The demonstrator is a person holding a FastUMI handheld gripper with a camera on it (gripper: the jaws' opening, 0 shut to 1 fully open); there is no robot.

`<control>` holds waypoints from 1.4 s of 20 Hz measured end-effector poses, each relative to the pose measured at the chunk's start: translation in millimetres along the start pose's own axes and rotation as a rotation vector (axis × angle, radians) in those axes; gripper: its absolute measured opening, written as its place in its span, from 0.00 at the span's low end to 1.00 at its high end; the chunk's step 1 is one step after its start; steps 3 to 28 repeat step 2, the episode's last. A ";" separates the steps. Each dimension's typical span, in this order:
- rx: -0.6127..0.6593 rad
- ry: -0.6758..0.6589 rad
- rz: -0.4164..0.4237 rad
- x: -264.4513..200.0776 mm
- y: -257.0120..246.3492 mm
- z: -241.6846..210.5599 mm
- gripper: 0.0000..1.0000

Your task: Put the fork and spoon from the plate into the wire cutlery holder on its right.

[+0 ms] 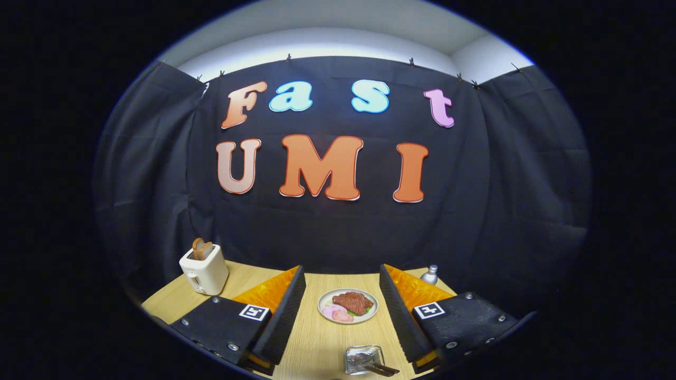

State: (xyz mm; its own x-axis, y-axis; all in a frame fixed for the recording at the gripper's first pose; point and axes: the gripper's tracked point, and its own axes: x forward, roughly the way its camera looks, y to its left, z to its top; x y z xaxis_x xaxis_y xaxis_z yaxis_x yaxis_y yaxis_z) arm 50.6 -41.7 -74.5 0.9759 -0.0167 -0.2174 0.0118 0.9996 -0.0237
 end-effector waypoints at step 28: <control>0.005 -0.029 0.005 -2.5 9.3 10.9 0.85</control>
